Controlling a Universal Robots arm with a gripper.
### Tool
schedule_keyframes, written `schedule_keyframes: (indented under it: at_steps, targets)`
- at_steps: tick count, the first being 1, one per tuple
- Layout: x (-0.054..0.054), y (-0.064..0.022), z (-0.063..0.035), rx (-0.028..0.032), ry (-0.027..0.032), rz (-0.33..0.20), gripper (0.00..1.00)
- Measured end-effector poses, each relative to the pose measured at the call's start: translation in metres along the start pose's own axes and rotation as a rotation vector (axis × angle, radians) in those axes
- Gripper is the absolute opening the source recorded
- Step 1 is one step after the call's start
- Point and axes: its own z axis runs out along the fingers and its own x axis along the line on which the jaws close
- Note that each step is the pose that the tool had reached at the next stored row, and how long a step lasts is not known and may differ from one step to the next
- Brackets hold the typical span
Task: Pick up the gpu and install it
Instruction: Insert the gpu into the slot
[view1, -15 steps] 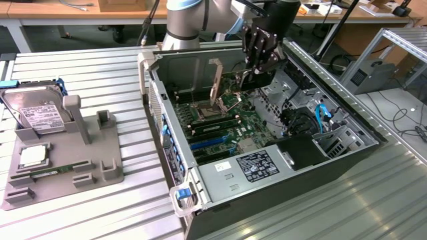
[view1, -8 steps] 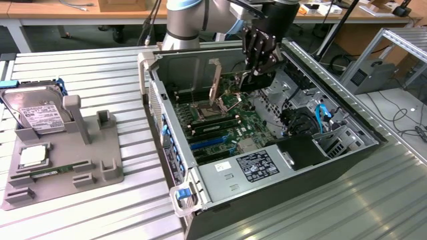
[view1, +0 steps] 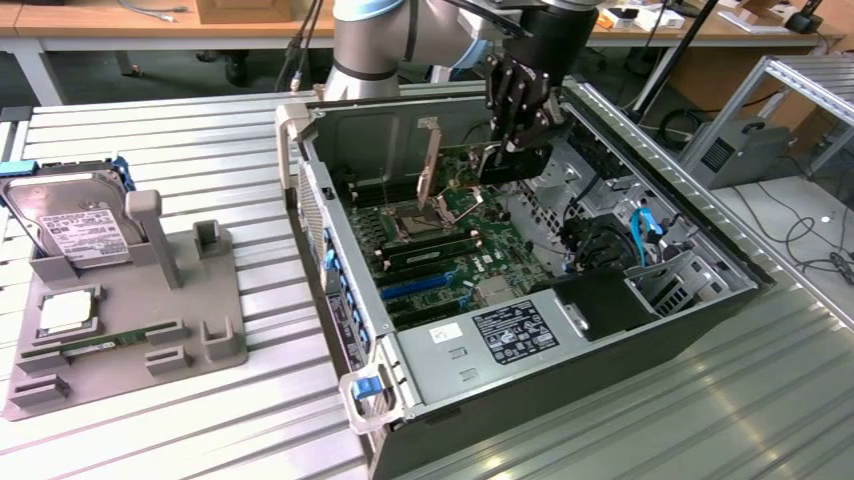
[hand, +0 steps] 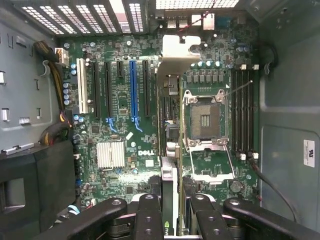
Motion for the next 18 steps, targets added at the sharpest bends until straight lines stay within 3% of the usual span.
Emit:
schedule_keyframes:
  at_steps: [2,9,18]
  targets:
    - [0.0000,0.0000,0.0002,0.0000,-0.0002,0.000,0.27]
    - [0.0006,0.0005,0.0005,-0.0004,-0.0161,0.009,0.27]
    - [0.0007,0.0005,0.0010,-0.0005,-0.0164,0.009,0.27]
